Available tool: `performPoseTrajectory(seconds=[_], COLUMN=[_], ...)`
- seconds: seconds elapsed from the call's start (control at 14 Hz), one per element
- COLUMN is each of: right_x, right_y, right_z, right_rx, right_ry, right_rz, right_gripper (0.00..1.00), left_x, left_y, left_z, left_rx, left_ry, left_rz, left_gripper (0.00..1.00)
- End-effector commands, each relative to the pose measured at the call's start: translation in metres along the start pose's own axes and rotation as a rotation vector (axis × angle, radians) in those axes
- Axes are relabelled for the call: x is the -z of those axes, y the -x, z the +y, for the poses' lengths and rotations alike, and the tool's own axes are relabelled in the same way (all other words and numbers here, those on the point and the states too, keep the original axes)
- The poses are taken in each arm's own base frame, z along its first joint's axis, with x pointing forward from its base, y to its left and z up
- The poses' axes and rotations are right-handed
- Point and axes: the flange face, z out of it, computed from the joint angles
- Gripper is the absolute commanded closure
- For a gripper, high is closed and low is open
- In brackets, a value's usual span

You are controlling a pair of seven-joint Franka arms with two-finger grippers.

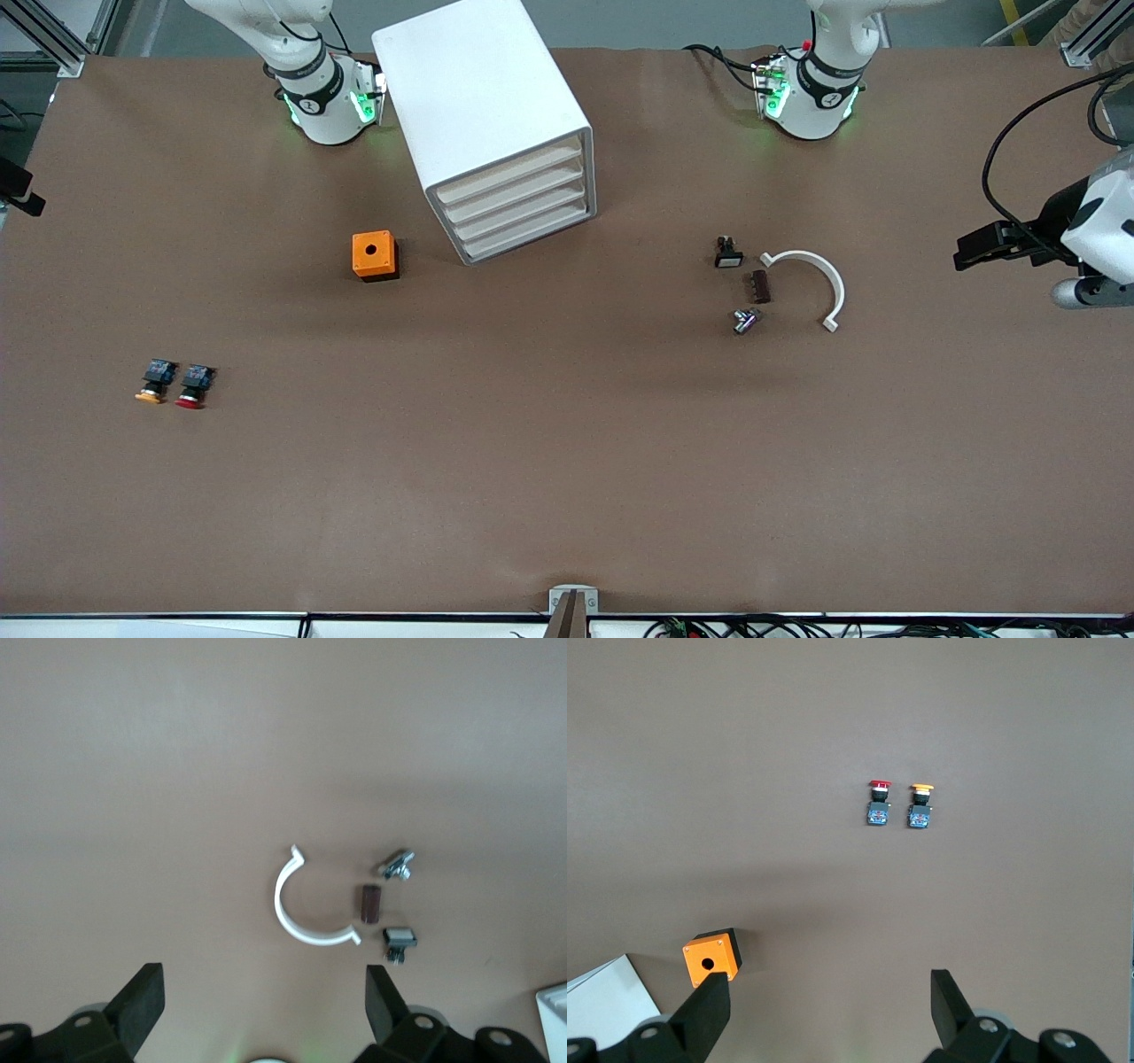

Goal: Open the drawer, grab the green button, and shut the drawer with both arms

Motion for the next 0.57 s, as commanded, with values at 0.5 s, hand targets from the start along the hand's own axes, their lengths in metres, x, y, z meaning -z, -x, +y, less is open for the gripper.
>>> performPoseTrajectory(seconds=[0.5], right_x=[0.001], right_y=[0.008], right_z=[0.001], right_rx=[0.005], right_ry=[0.005], right_rz=[-0.002], right_gripper=[0.00], left_x=[-0.104], left_y=[-0.048], left_z=[0.033], left_rx=[-0.035], left_ry=[-0.007], left_rz=[-0.205], left_gripper=[0.00])
